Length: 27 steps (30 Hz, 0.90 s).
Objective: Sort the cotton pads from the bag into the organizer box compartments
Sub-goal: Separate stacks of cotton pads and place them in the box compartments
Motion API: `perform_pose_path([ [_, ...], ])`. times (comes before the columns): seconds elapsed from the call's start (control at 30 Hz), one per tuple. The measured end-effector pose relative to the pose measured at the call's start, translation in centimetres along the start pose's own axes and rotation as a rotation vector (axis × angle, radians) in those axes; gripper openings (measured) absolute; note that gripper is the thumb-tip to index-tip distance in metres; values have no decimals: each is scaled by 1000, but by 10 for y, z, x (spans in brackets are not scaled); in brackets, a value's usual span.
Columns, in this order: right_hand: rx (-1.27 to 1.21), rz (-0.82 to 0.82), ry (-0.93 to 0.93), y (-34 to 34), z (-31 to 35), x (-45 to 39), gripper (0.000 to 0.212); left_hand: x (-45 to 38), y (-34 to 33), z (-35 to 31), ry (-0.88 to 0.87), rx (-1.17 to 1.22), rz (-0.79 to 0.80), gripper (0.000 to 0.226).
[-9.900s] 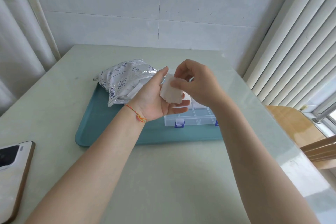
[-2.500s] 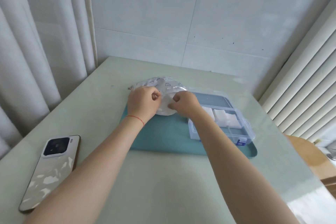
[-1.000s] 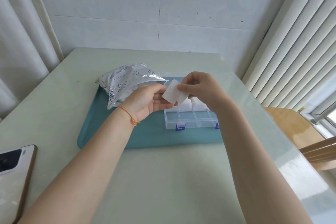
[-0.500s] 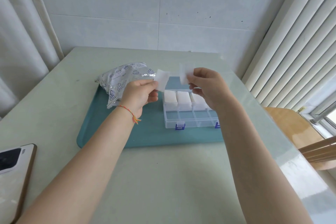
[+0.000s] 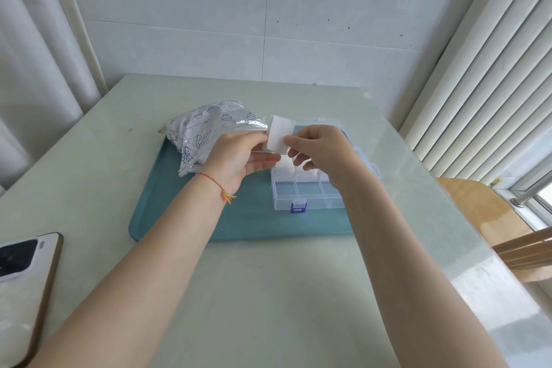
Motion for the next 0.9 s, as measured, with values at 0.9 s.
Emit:
perform_pose_path([
  [0.9,-49,-46,28,4,2,0,15,-1,-4,-3,-35,-123,69,13],
])
Point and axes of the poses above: each hand's wrist, its own x-axis away from the middle knuckle, its own y-axis out of the back of the hand, z = x × y, the point moved 8 cm from there along -x, towards the middle knuckle, and after that the axes turned 11 degrees about -y, right-handed, at the moved point
